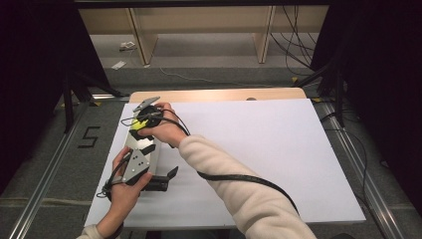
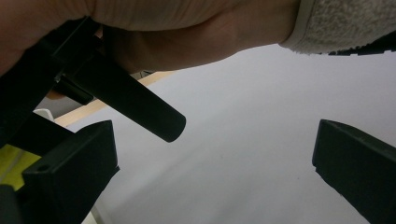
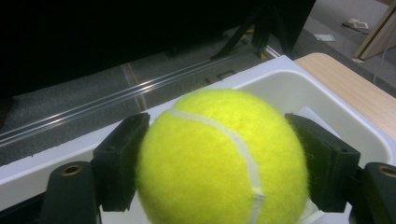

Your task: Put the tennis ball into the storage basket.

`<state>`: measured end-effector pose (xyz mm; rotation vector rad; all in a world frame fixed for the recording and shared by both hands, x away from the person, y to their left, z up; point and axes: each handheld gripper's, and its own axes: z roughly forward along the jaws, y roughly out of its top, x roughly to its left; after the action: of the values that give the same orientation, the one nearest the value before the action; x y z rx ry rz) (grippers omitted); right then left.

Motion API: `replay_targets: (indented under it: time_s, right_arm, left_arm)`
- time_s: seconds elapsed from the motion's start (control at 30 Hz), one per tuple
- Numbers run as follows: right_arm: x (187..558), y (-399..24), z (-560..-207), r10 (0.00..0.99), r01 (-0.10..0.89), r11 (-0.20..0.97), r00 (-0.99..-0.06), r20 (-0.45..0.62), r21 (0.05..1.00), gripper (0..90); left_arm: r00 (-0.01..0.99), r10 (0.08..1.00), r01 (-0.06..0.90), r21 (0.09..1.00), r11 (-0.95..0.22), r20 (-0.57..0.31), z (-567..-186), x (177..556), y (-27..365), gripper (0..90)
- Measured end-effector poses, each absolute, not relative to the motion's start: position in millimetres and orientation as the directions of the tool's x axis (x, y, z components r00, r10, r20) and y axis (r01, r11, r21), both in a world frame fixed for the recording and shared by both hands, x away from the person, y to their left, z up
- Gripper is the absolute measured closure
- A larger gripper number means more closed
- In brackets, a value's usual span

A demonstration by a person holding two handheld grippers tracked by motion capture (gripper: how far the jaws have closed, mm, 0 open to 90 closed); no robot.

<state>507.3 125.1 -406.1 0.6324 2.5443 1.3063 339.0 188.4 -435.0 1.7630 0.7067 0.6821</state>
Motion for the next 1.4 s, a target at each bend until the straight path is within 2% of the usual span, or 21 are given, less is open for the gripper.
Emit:
replay_targets:
  time_s: [0.87, 1.13, 1.4]
  right_arm:
    - [505.5, 127.8, -412.0, 0.461, 0.281, 0.531, -0.888, 0.007, 0.799, 25.0]
    - [505.5, 126.5, -407.7, 0.454, 0.268, 0.528, -0.891, -0.001, 0.805, 20.0]
    - [503.8, 123.0, -407.0, 0.454, 0.274, 0.527, -0.891, 0.006, 0.805, 19.3]
  left_arm:
    - [0.663, 0.741, 0.132, 0.957, -0.257, 0.107, -435.2, 339.0, 188.4, 0.0]
    - [0.665, 0.739, 0.131, 0.957, -0.259, 0.109, -435.2, 339.2, 188.6, 0.0]
    - [0.664, 0.74, 0.132, 0.957, -0.257, 0.108, -435.3, 339.0, 188.3, 0.0]
